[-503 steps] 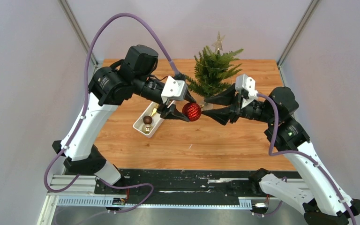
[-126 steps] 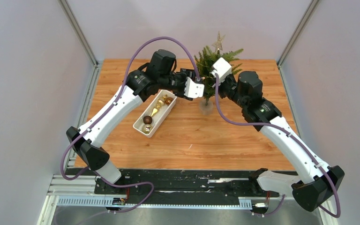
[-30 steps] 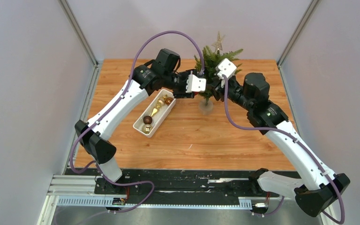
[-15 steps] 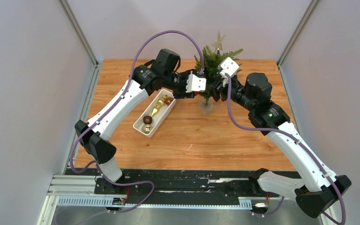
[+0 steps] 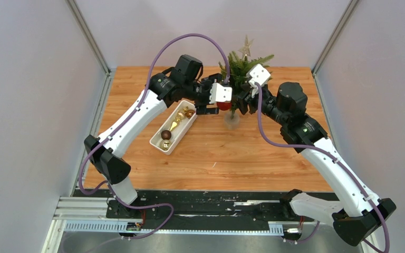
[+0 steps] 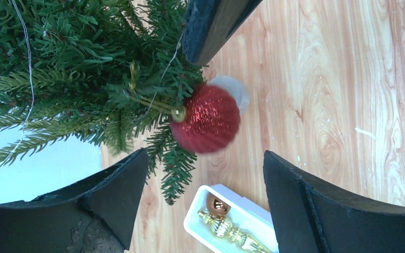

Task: Decorate the small christmas tree
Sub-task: Hang the decoration item on the Christmas tree.

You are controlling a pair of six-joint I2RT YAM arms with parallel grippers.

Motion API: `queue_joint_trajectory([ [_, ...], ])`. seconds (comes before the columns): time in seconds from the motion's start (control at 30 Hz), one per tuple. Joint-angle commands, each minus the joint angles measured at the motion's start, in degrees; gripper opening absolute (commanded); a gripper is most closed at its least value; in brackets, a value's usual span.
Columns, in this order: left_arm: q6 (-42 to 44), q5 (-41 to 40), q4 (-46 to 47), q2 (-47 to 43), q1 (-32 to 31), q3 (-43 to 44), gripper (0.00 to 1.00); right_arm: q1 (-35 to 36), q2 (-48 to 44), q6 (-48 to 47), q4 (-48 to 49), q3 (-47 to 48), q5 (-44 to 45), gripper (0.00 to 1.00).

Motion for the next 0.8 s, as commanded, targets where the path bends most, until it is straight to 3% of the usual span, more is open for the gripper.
queue_joint_trajectory([
  [0.0, -1.0, 0.9, 0.8, -1.9, 0.1, 0.9, 0.89, 0.0, -1.0, 1.0, 2.2, 1.6, -0.3, 0.54],
  [0.33, -4.1, 1.6, -1.6, -4.3, 0.2, 2.5, 0.9, 0.0, -1.8, 2.1, 2.0, 1.9, -1.0, 0.56],
  [0.57, -14.7, 5.6, -5.5, -10.4, 2.7, 3.3, 0.93, 0.0, -3.5, 5.3, 0.7, 2.4, -7.5, 0.63],
  [0.77, -22.7, 8.4, -7.2, -17.2, 6.6, -0.8, 1.0, 0.0, -4.5, 6.0, -0.2, 1.9, -10.8, 0.71],
])
